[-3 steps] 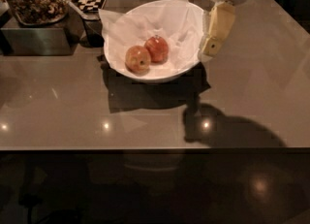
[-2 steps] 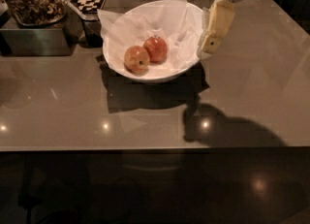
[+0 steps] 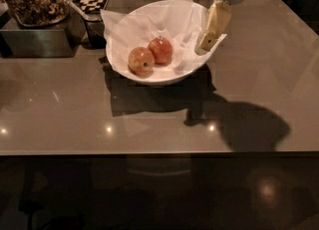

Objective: Pick apple from white bowl

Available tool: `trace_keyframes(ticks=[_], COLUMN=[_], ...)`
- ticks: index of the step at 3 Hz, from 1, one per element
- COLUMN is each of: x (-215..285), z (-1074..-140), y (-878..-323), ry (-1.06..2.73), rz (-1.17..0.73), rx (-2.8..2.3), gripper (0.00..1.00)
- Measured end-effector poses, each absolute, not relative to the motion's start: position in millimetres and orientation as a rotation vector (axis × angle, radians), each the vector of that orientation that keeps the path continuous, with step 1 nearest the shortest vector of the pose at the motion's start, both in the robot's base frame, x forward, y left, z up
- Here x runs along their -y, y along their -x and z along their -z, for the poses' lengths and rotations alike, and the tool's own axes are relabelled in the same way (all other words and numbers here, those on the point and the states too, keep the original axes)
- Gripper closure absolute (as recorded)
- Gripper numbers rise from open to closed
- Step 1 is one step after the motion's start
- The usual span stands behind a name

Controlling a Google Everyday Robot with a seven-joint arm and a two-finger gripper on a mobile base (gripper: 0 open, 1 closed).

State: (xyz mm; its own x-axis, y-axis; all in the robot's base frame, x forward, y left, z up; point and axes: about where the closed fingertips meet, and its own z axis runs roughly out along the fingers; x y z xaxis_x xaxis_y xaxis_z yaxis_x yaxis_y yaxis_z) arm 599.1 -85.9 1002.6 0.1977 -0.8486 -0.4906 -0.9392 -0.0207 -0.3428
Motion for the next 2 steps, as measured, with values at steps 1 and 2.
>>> trace_keyframes(ticks=[1, 2], x=[86.4, 86.4], z=[-1002.0, -1002.0], y=[-605.8, -605.8], ry=[1.870, 1.870], rz=[-0.198, -0.198], rx=[-1.661, -1.661], gripper=[0.19, 0.42])
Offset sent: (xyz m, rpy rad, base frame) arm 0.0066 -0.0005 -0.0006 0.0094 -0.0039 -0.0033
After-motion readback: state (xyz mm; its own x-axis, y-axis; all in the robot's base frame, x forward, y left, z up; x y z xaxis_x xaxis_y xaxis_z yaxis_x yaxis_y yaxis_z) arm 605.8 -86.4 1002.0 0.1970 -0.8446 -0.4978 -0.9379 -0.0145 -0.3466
